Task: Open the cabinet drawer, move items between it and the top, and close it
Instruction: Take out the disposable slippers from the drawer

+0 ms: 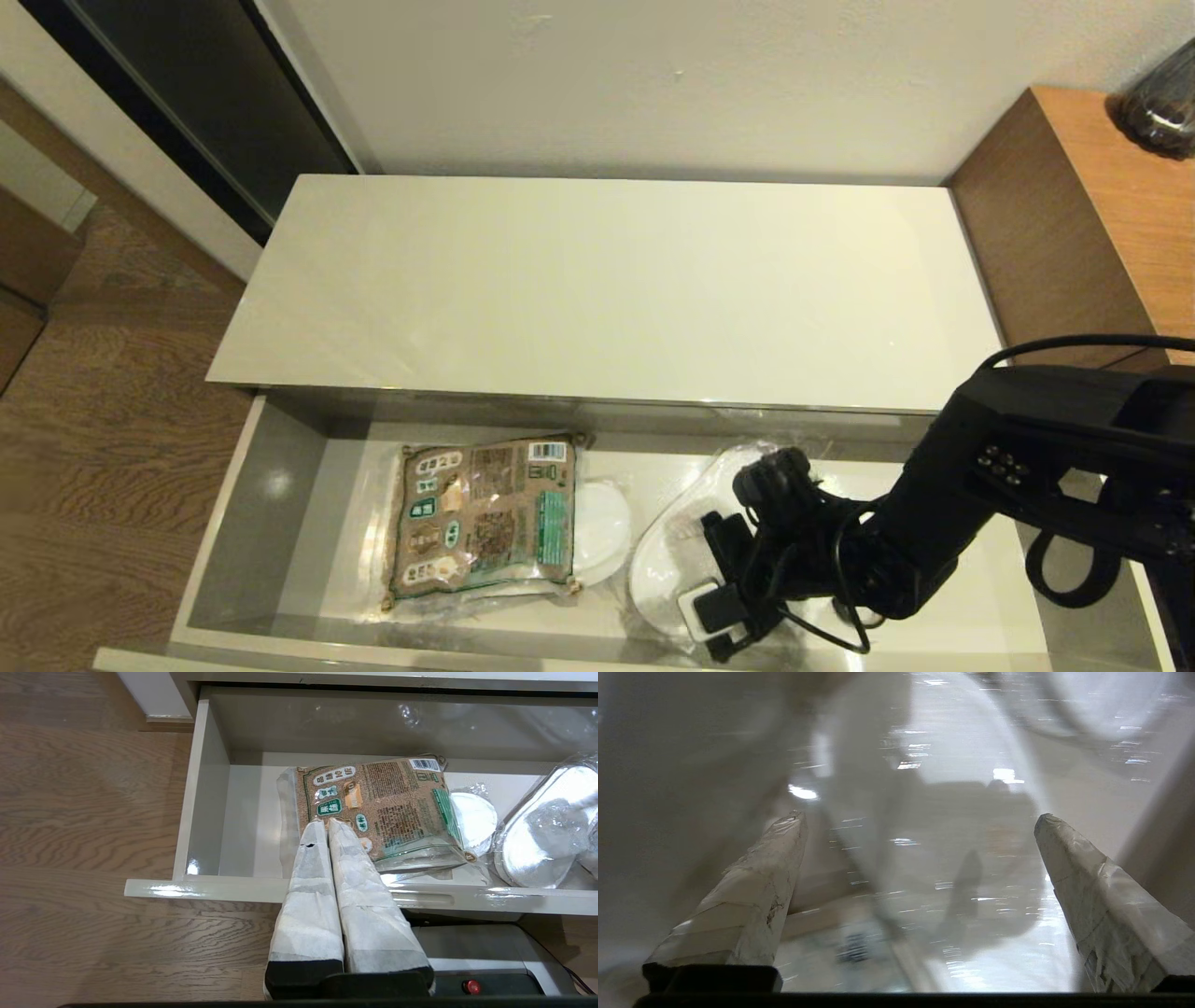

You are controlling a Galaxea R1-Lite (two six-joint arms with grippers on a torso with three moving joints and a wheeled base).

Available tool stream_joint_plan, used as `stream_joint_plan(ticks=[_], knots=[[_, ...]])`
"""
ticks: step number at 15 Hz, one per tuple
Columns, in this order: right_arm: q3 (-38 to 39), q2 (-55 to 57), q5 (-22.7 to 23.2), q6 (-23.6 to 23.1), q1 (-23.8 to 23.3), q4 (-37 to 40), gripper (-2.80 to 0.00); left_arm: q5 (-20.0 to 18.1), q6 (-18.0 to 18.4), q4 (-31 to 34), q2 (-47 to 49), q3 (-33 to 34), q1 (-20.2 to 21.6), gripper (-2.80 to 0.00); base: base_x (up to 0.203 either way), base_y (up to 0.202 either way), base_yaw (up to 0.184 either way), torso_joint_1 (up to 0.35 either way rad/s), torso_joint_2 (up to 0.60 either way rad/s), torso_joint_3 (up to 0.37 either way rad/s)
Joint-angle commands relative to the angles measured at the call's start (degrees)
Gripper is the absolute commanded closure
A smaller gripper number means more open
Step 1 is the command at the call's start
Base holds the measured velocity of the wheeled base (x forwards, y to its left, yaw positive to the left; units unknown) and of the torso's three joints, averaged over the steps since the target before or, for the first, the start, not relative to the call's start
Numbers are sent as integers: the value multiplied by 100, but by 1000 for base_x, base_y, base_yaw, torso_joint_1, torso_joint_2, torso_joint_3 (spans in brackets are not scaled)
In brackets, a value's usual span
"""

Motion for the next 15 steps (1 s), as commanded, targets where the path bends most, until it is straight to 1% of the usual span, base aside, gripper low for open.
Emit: stream_joint_plan(ticks=[1,5,6,7,8,10,11,13,15], knots=[[-516,168,-45,-59,-117,-54,-280,-1,-1,-2,9,1,1,0,0,0,0,0,0,0],[-679,221,-72,-112,-324,-34,-280,-1,-3,-2,9,1,1,0,0,0,0,0,0,0],[-686,207,-133,-172,-357,-34,-280,-1,-3,-2,9,1,1,0,0,0,0,0,0,0],[-695,188,-283,-377,-460,-34,-280,-1,-3,-2,9,1,1,0,0,0,0,0,0,0],[-698,185,-298,-422,-474,-35,-280,-1,-3,-2,9,1,1,0,0,0,0,0,0,0],[-777,203,-422,-1315,-625,-33,-280,-1,-3,-2,9,1,1,0,0,0,0,0,0,0],[-855,239,-485,-1510,-675,-26,-280,-1,-3,-2,9,1,1,0,0,0,0,0,0,0],[-1013,318,-476,-1501,-649,132,-280,-1,-3,-2,9,1,1,0,0,0,0,0,0,0],[-995,327,-458,-1510,-596,168,-280,-1,-3,-2,9,1,1,0,0,0,0,0,0,0]])
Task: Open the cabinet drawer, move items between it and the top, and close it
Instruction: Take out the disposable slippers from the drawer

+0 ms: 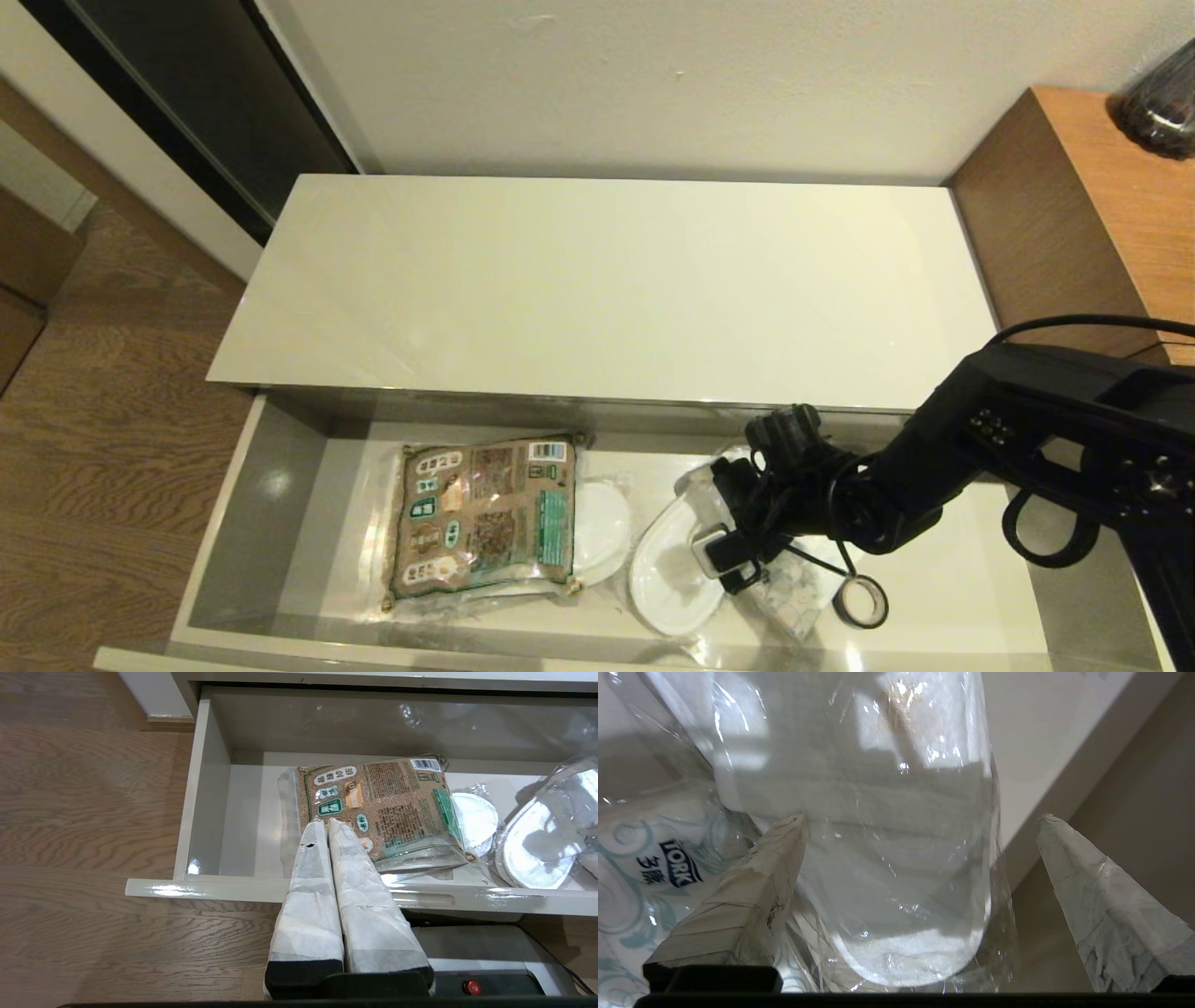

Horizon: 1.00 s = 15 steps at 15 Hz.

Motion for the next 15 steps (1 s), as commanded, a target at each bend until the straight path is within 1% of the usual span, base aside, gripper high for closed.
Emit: stream_joint_plan(ticks=[1,7,10,13,14,15], knots=[[24,-2,22,-79,81,129,-280,0,-3,-2,9,1,2,0,0,0,0,0,0,0],[-31,-278,23,-105,305,990,-280,0,-3,-2,9,1,2,0,0,0,0,0,0,0],[-267,-260,-8,-176,313,1388,-280,0,-3,-2,9,1,2,0,0,0,0,0,0,0],[36,-188,35,-71,310,1232,-280,0,-3,-2,9,1,2,0,0,0,0,0,0,0],[147,-102,111,71,306,1046,-280,0,-3,-2,9,1,2,0,0,0,0,0,0,0],[192,33,313,251,305,867,-280,0,-3,-2,9,1,2,0,0,0,0,0,0,0]])
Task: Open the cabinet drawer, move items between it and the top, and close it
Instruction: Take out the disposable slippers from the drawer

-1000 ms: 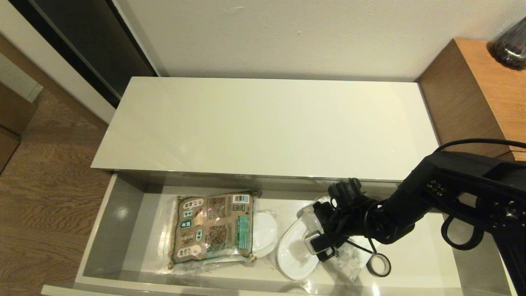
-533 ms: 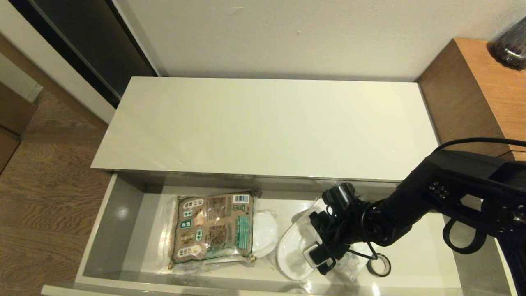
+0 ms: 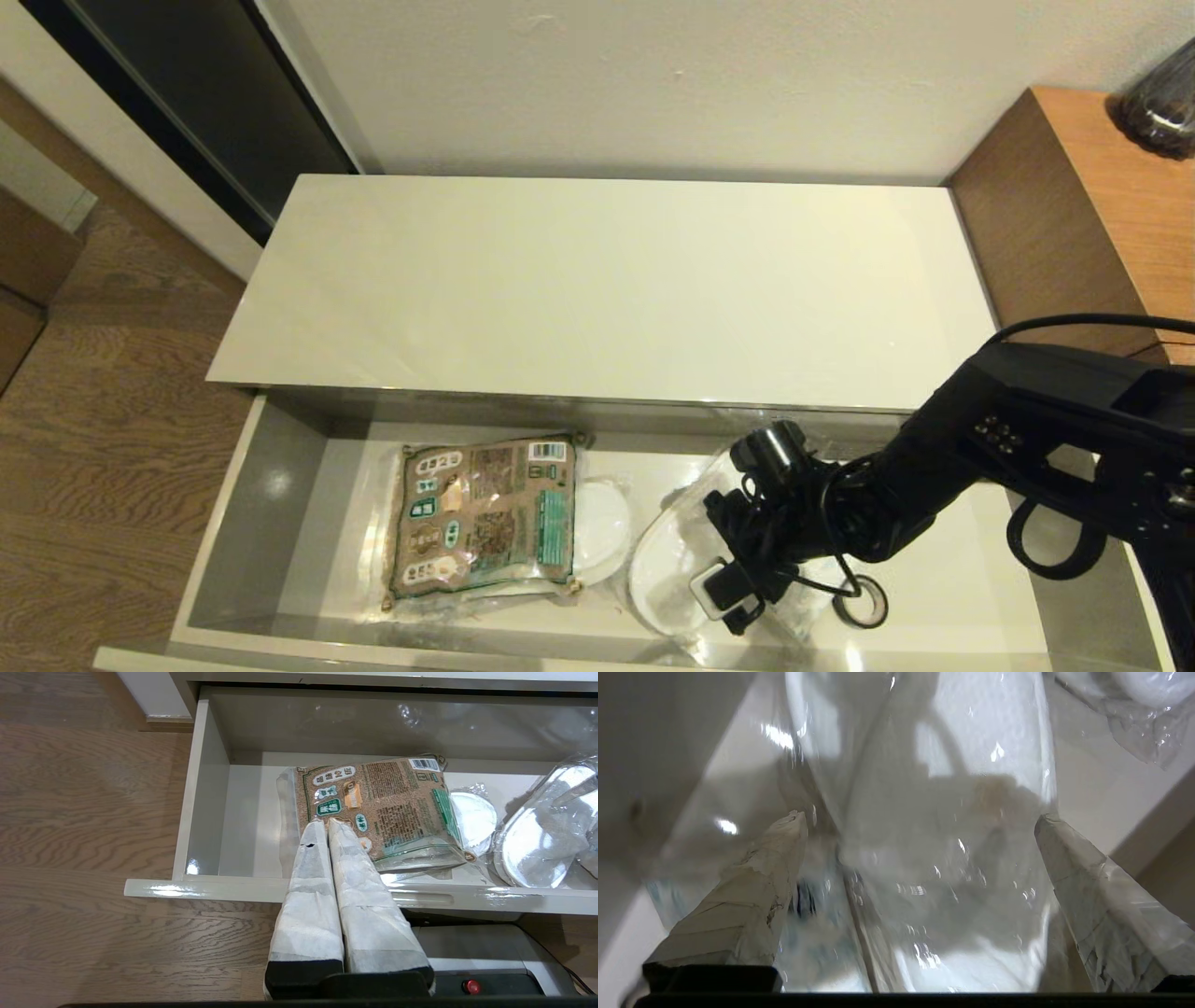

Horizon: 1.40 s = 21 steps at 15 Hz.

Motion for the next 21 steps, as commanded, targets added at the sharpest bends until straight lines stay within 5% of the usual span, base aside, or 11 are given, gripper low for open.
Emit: stream_joint_plan(ticks=[1,5,21], knots=[[117,320,432,280,-3,-404,-280,0,-3,-2,9,1,1,0,0,0,0,0,0,0],[185,754,1006,524,-12,-1468,-280,0,-3,-2,9,1,1,0,0,0,0,0,0,0],[182,869,1537,1330,-294,-1393,-280,0,-3,-2,9,1,1,0,0,0,0,0,0,0]])
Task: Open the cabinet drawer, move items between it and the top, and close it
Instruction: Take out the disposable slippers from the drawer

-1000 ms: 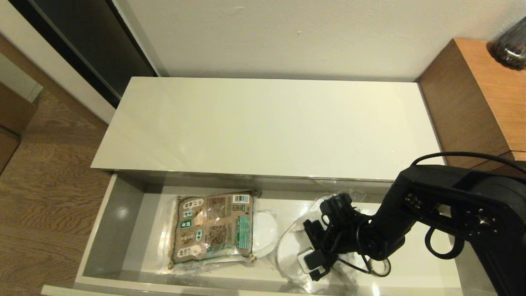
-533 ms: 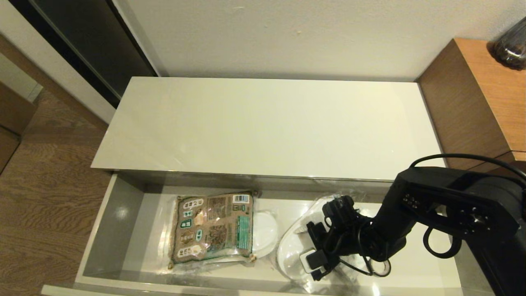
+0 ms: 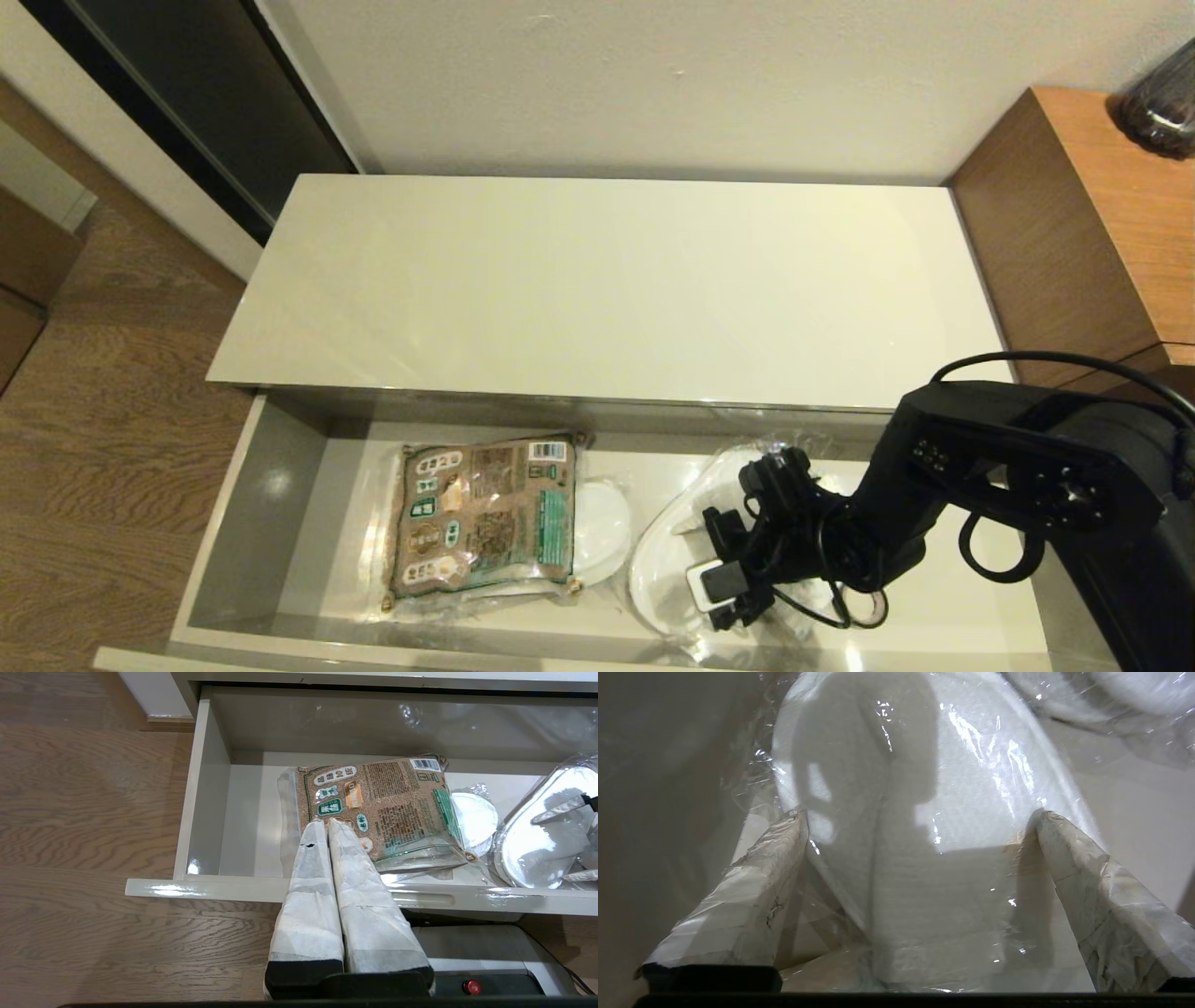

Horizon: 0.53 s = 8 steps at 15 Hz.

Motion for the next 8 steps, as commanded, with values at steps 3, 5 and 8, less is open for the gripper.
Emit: stream_joint_plan(ticks=[3,5,8], knots=[[-8,24,-46,146,-2,-43,-280,0,-3,-2,9,1,1,0,0,0,0,0,0,0],[-21,26,-329,140,-2,-71,-280,0,-3,-2,9,1,1,0,0,0,0,0,0,0],[6,17,-417,175,-2,-89,0,0,-3,-2,9,1,1,0,0,0,0,0,0,0]])
